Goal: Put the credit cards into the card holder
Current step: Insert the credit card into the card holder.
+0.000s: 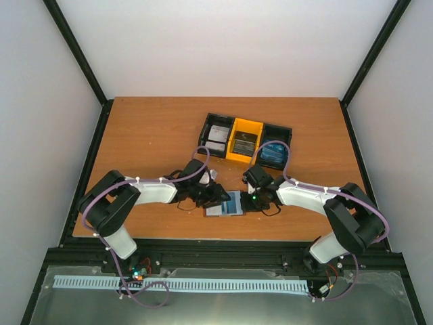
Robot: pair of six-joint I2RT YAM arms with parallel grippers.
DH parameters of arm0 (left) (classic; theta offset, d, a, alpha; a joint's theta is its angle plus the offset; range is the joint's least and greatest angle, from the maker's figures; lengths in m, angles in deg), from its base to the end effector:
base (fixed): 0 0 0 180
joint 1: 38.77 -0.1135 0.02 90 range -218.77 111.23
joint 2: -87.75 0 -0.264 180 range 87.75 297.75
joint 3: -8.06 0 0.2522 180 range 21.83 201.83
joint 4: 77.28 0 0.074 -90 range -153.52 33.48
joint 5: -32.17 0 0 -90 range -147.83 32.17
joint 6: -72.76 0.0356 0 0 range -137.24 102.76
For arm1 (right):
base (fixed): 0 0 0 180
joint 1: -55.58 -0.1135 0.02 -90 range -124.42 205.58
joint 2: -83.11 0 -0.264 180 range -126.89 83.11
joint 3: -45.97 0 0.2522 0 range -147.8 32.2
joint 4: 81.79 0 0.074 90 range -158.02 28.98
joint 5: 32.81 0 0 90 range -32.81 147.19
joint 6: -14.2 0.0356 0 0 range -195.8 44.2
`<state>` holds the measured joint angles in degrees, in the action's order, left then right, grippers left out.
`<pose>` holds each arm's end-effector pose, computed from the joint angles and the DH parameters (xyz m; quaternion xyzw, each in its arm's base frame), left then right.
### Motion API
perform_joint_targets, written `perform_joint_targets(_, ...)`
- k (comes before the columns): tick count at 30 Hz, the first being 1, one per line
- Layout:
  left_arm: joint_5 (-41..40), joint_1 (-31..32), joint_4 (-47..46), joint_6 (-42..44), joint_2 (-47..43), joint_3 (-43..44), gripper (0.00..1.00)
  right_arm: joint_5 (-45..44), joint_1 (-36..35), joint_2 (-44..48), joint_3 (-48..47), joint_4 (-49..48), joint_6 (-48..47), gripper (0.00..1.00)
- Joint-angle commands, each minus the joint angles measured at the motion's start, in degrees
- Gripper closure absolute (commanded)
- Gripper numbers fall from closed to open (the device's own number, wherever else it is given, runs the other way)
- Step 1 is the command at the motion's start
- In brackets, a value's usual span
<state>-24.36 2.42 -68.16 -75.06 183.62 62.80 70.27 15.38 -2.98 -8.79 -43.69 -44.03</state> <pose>0.2153 -0.2145 0.1305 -0.0334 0.9053 -0.4234 0.0055 0.1900 0.1711 0.1440 -0.0921 0.9734 0.1949 0.0777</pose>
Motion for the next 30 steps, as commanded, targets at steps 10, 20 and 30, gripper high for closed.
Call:
perform_joint_targets(10,-4.0,0.4,8.6,-1.2,-0.5,2.5,0.58,-0.4,-0.3,-1.6,1.2,-0.6,0.5,0.87)
perform_joint_targets(20,-2.5,0.5,5.9,-0.7,4.2,3.8,0.63,-0.2,-0.3,-1.9,1.8,-1.0,0.4,0.88)
perform_joint_targets(30,2.2,0.5,0.4,1.4,5.0,4.1,0.66,-1.2,-0.1,0.1,1.9,-1.0,1.0,0.88)
